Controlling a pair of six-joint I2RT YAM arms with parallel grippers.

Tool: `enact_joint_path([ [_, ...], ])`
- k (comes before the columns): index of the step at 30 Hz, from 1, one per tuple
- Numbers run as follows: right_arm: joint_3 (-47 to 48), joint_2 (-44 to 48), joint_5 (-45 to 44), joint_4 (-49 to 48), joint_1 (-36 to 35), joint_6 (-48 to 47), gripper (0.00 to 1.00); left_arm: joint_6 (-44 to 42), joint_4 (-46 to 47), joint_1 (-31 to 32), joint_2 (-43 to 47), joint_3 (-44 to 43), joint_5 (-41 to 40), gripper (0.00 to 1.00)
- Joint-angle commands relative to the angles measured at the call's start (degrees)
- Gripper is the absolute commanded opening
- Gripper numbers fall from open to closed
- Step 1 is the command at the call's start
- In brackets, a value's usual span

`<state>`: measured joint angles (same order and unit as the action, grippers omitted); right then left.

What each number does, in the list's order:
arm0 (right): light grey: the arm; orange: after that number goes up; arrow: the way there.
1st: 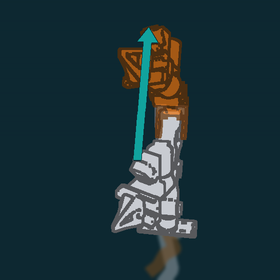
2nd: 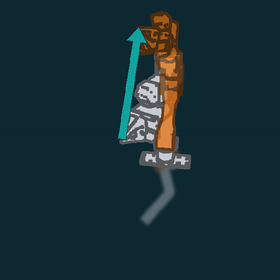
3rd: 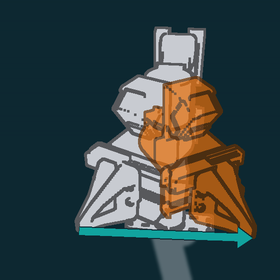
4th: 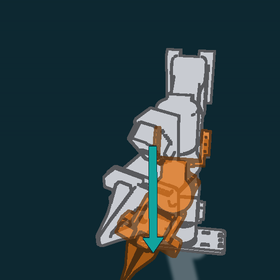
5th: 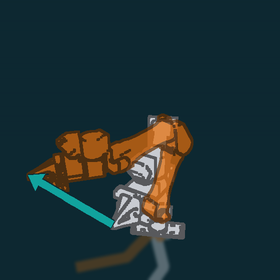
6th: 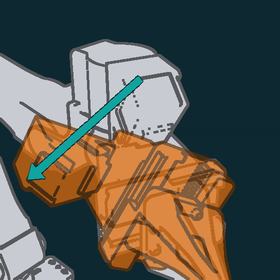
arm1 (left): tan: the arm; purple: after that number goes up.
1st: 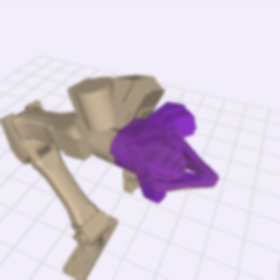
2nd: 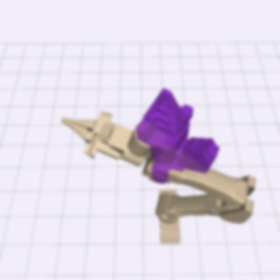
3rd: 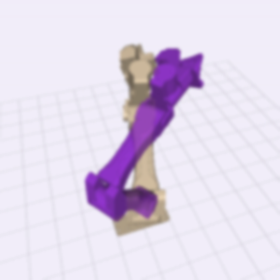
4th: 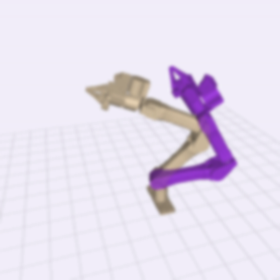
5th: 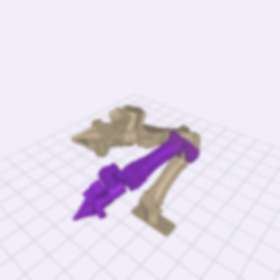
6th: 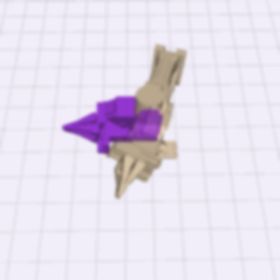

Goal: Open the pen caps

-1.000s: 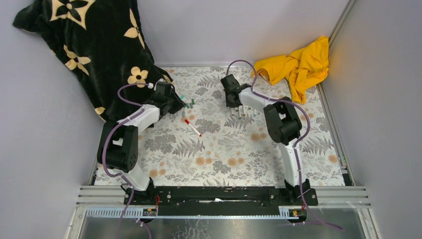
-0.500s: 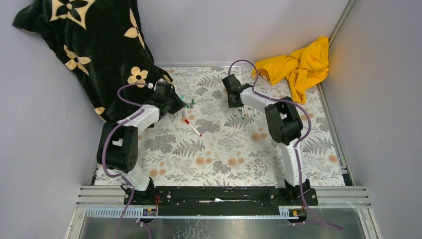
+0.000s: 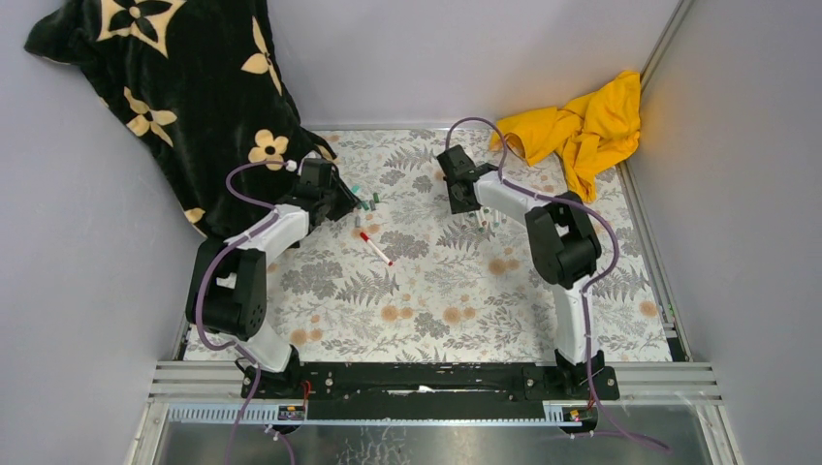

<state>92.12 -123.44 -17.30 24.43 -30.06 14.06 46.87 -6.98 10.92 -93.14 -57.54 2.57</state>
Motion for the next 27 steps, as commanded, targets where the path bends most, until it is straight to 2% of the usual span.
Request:
enact_joint_path([
  [1, -0.8, 9.2, 1.3, -2.2, -3.7, -4.9, 0.34, 0.8, 2.6, 0.4, 2.3, 0.6, -1.3, 0.39],
  [5, -1.1, 12.4, 2.0, -2.4, -7.4, -7.9, 0.35, 1.2, 2.6, 0.4, 3.6, 1.2, -1.7, 0.39],
  [12, -2.4, 15.3, 13.4, -2.4, -12.4, -11.3, 0.36, 4.3, 3.8, -1.0, 8.1, 5.9, -2.3, 0.40],
  [20, -0.2, 10.8, 17.9, -3.1, -17.0, -11.0, 0.37, 7.7, 4.5, -4.1, 15.9, 13.4, -2.3, 0.63],
  [24, 2.6, 7.6, 19.6, -2.9, -18.8, -10.3, 0.38, 8.5, 4.3, -5.3, 19.5, 15.1, -2.1, 0.71],
  [27, 4.4, 5.2, 18.6, -2.1, -20.1, -10.1, 0.38, 8.4, 4.1, -5.6, 20.6, 15.3, -1.7, 0.72],
])
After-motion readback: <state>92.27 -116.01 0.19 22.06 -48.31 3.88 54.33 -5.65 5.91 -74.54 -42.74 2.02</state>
